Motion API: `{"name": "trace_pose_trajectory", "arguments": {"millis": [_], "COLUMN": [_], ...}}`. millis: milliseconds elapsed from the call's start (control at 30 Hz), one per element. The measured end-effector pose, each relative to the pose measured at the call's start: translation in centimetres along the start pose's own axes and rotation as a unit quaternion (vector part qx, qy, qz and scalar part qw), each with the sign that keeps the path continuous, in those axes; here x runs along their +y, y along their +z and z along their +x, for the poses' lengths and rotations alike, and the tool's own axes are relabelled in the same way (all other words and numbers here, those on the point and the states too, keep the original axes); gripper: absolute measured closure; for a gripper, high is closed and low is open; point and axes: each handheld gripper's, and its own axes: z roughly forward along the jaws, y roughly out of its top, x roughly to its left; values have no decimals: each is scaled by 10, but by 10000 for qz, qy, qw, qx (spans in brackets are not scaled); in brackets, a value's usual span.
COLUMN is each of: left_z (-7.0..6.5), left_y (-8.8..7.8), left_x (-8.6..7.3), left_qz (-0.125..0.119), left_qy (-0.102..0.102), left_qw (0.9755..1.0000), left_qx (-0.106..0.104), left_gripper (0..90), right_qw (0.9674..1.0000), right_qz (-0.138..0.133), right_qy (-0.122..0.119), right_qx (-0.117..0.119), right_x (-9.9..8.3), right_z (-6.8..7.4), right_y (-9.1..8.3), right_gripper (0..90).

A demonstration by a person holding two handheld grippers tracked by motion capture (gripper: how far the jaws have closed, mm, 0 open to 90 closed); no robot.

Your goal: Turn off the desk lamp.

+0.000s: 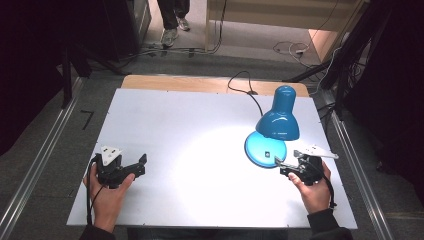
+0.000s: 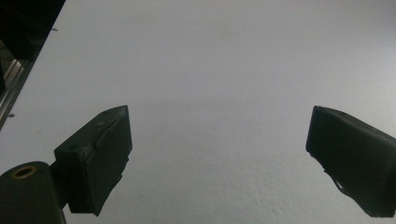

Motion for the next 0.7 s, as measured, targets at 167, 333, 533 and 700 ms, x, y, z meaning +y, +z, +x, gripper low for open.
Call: {"name": "trace_pose_trajectory", "arguments": {"millis": [167, 333, 533, 700], "left_z": [0, 0, 0, 0], "left_y": [0, 0, 0, 0], "left_x": [0, 0, 0, 0], "left_qz": [-2, 6, 11, 4], "left_qy": [12, -1, 2, -10], "left_qw": [10000, 10000, 10000, 10000], "left_qx": [-16, -7, -14, -14], "left_gripper": [76, 76, 76, 76], "right_qw": [10000, 10000, 9999, 9999], "right_qz": [-12, -32, -75, -115], "right_qy": [-16, -35, -24, -27], "right_qx": [20, 37, 108, 90], "right_x": [1, 3, 5, 7], "right_z": [3, 6, 8, 11], "right_y": [2, 5, 7, 9], "right_gripper": [215, 267, 319, 365]}}
